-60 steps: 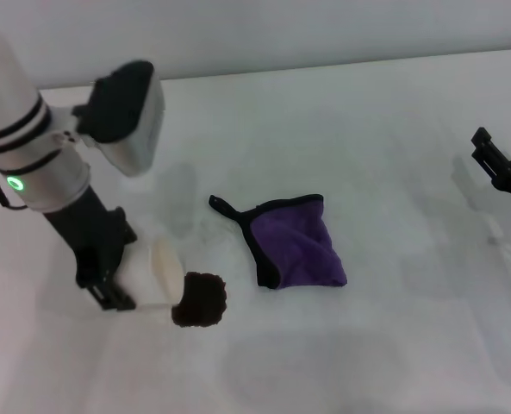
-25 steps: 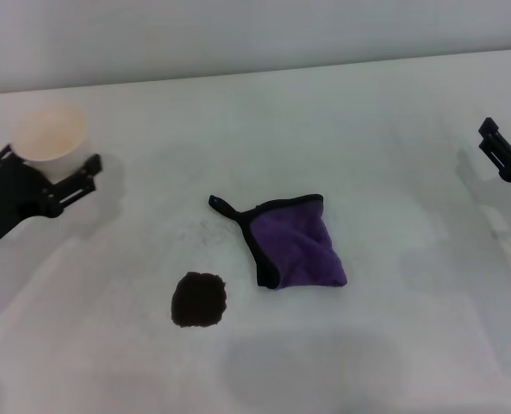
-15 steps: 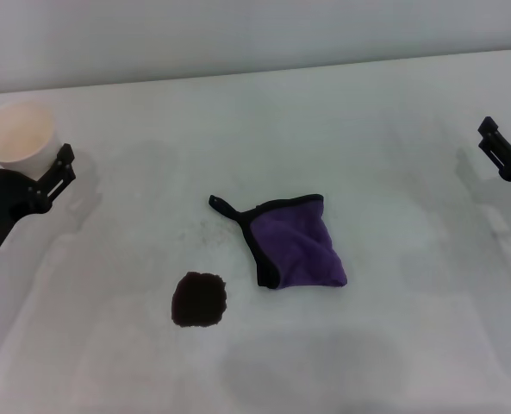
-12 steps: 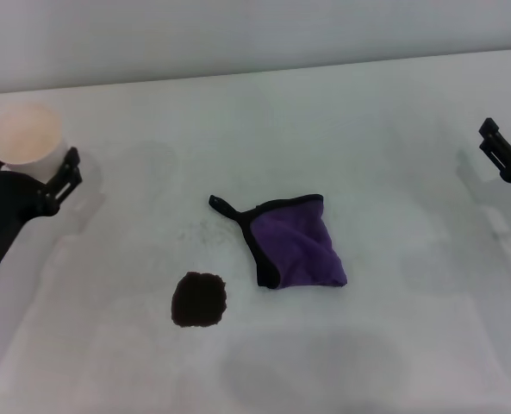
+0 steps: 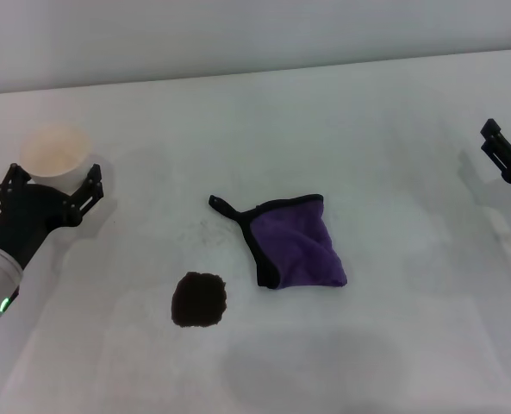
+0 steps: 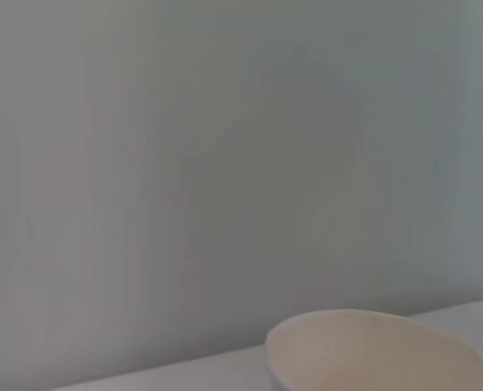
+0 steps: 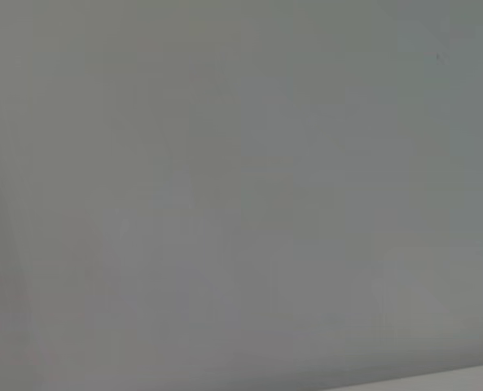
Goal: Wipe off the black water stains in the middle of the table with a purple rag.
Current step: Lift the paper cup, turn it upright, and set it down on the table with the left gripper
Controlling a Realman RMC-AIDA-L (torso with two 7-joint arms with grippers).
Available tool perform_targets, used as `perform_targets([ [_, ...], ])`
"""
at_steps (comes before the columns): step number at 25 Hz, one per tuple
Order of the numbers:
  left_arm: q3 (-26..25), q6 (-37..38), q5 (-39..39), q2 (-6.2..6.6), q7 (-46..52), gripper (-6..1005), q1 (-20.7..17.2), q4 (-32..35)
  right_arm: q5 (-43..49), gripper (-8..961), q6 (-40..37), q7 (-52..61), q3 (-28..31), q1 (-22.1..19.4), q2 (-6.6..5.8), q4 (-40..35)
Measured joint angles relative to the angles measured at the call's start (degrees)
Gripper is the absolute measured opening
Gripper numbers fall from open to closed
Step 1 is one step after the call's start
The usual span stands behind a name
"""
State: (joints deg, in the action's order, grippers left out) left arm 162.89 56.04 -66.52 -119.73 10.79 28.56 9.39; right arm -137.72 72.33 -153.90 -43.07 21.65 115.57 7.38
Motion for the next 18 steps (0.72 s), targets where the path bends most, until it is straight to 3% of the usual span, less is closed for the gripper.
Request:
perform_targets([
  [18,0.06,-0.68,-1.08,-0.13,0.31,873,-2.17,1.64,0.08,820,0.28,0.59,-0.10,-0.07,0.00,0.62],
])
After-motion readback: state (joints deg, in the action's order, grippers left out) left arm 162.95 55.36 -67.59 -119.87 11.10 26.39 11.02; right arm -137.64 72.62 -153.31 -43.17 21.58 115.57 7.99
